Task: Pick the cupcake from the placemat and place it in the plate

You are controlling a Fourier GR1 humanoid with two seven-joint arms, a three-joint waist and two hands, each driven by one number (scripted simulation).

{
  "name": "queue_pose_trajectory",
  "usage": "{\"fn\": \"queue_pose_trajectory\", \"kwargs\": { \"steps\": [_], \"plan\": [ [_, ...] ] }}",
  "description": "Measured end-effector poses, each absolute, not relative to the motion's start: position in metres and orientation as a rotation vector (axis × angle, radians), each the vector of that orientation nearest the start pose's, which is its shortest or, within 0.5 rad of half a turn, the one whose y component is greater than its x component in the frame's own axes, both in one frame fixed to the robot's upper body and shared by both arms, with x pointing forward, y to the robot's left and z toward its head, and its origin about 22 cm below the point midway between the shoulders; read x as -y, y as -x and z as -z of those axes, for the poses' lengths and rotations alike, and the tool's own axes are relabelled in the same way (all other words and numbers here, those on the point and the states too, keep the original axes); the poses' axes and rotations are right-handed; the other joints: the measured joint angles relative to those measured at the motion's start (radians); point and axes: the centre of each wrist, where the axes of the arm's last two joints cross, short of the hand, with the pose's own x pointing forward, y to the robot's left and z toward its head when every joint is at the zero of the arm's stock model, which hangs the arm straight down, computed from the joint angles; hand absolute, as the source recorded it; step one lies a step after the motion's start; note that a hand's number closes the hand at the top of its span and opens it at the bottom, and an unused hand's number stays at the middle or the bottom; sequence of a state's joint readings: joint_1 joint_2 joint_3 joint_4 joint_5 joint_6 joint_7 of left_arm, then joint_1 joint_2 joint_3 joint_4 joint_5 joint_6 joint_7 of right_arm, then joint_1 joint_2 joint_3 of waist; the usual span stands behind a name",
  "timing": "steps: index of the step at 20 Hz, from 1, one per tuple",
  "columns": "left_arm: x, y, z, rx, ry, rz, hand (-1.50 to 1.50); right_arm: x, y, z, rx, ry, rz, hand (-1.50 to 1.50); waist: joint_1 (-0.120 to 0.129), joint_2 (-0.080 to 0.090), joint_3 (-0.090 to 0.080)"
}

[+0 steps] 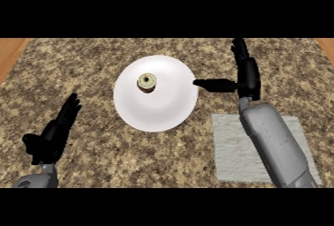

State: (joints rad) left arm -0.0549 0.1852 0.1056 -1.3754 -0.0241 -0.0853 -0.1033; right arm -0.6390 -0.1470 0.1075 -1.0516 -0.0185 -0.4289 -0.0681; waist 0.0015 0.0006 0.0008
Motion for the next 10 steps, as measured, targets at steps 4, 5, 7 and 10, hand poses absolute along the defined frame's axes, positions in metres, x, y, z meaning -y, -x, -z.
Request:
{"fn": "queue_pose_trajectory", "kwargs": {
  "steps": [4,5,7,10],
  "plan": [
    [-0.302,-0.249,0.02,1.519,-0.158,0.146,0.0,0.223,-0.37,-0.047,1.779,0.265,-0.094,-1.5,0.0,0.0,0.0],
    [-0.305,-0.251,0.024,1.518,-0.157,0.145,0.0,0.234,-0.366,-0.041,1.783,0.254,-0.109,-1.5,-0.002,0.0,0.0],
    [-0.306,-0.249,0.026,1.519,-0.15,0.146,0.0,0.248,-0.367,-0.04,1.789,0.239,-0.122,-1.5,0.0,0.0,0.0],
    [-0.302,-0.247,0.027,1.52,-0.152,0.143,0.0,0.265,-0.366,-0.027,1.789,0.242,-0.154,-1.5,0.003,0.0,-0.001]
  ]
}}
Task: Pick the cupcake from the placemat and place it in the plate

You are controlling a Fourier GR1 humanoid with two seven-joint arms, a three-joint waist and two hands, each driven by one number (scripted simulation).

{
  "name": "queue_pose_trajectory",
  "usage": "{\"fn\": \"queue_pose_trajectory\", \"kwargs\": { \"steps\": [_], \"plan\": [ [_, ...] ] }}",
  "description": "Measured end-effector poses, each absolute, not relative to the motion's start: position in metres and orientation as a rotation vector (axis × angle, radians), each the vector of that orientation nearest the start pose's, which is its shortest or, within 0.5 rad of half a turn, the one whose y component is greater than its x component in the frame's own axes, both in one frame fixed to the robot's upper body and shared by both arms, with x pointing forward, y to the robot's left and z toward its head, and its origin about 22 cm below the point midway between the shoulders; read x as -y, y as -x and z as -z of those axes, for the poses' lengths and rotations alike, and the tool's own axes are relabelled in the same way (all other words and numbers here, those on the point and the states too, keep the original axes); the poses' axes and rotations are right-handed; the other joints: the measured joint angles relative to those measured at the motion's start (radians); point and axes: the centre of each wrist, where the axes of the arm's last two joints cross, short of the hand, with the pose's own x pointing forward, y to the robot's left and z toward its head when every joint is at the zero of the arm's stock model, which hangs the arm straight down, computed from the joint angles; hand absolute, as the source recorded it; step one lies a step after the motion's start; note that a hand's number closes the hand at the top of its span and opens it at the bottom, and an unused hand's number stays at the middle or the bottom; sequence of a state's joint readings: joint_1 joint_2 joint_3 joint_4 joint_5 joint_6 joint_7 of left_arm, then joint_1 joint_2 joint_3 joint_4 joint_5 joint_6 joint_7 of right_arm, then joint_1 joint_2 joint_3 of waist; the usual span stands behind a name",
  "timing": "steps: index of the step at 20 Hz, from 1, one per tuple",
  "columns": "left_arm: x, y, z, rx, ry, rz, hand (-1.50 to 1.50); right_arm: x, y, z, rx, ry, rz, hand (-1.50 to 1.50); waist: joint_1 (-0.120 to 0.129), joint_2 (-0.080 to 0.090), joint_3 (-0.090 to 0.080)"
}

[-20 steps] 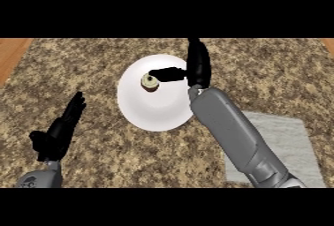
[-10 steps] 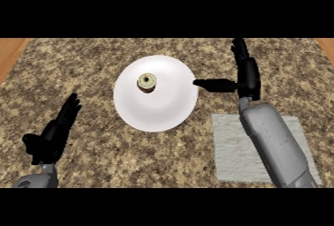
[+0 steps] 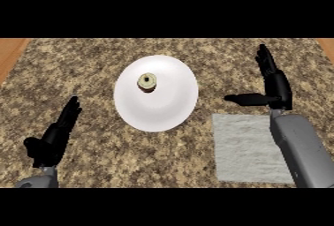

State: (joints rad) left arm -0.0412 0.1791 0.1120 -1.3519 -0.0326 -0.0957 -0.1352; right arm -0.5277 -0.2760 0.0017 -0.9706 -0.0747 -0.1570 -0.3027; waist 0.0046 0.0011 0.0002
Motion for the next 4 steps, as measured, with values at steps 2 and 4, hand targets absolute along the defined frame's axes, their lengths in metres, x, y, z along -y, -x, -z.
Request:
{"fn": "queue_pose_trajectory", "kwargs": {
  "steps": [2,4],
  "plan": [
    [-0.301,-0.252,0.022,1.521,-0.153,0.141,0.0,0.276,-0.363,-0.019,1.789,0.25,-0.172,-1.5,0.0,0.0,0.0],
    [-0.294,-0.252,0.019,1.521,-0.154,0.144,0.0,0.282,-0.364,-0.009,1.788,0.256,-0.18,-1.5,0.002,0.0,0.0]
  ]
}}
